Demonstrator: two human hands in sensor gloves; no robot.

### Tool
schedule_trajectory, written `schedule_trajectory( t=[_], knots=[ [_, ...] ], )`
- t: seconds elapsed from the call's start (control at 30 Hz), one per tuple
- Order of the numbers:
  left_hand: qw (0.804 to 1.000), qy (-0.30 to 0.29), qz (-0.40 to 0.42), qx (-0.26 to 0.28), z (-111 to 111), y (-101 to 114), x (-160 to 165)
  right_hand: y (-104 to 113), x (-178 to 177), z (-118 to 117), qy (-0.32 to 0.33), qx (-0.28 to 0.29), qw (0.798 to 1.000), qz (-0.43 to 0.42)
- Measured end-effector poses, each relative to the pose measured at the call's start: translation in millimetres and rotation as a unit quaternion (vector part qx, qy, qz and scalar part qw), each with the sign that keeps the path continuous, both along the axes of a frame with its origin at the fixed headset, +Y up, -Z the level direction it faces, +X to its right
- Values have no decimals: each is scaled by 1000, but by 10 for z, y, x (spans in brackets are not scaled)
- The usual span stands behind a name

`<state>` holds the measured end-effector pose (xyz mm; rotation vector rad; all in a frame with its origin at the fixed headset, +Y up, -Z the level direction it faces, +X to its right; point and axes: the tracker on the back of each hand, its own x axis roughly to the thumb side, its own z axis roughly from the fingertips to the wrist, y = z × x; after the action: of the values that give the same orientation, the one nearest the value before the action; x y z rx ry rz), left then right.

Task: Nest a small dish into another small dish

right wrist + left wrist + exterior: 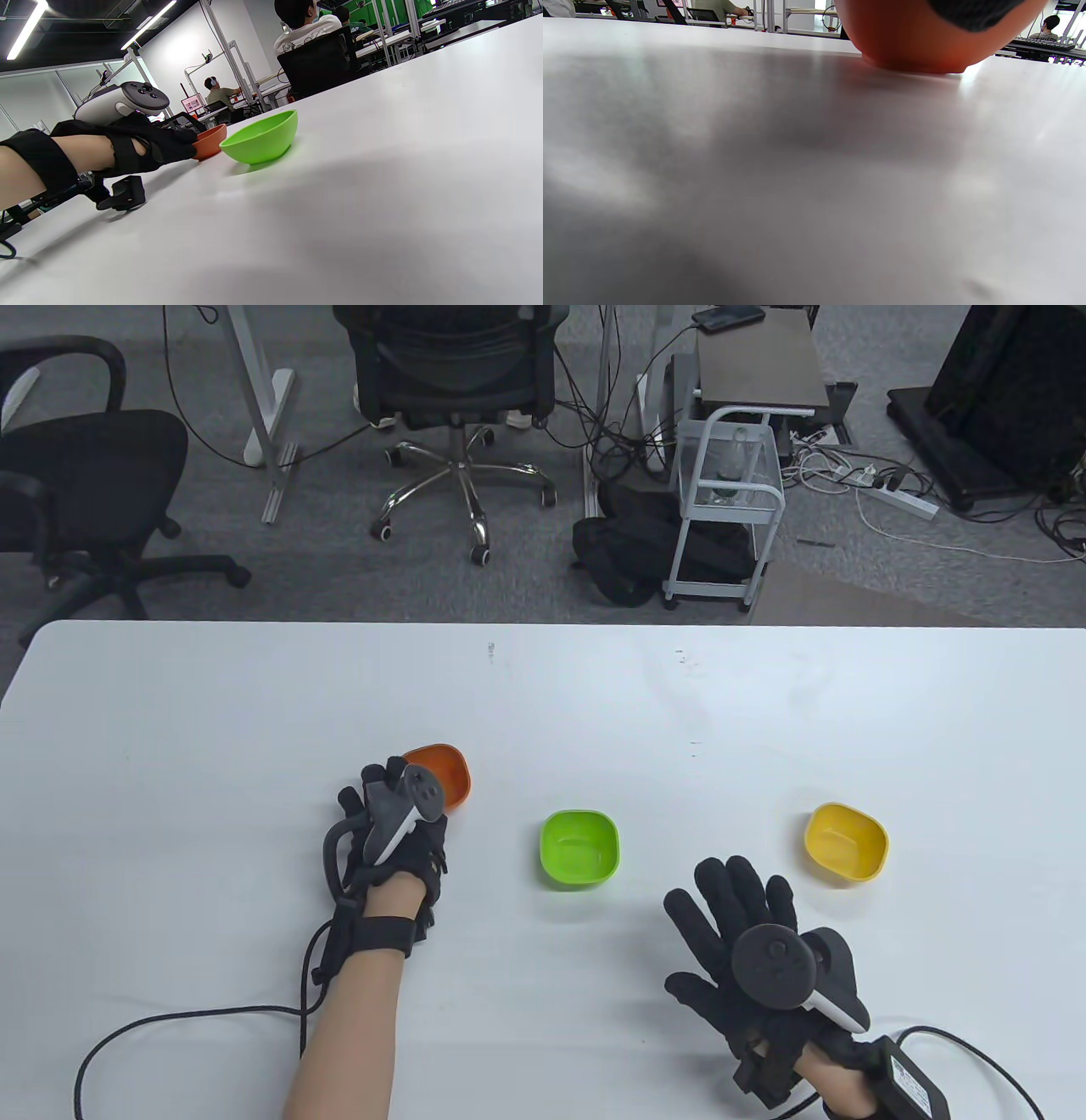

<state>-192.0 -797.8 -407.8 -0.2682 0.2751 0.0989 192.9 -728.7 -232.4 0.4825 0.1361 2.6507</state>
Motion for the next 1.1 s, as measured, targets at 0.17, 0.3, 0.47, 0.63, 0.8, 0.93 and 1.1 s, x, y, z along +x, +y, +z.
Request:
schedule_trajectory(
  t=[0.17,0.3,0.47,0.63,0.8,0.93,1.1],
  knots=[
    [1000,2,10,4,-6,16,-4,0,-3,1,0,1,1000,0],
    [997,-15,-10,70,2,151,10,-3,-5,3,1,-3,1000,2],
    [994,-19,26,102,45,421,83,4,2,1,0,-1,1000,-1],
    [989,-57,19,138,152,670,344,4,4,3,1,0,1000,-1],
    [980,-116,7,164,318,851,732,8,3,4,2,0,1000,0],
    [971,-170,-2,169,496,904,1103,10,8,7,2,1,1000,-3],
    [961,-227,-39,152,641,735,1441,10,8,9,3,1,1000,-2]
  ],
)
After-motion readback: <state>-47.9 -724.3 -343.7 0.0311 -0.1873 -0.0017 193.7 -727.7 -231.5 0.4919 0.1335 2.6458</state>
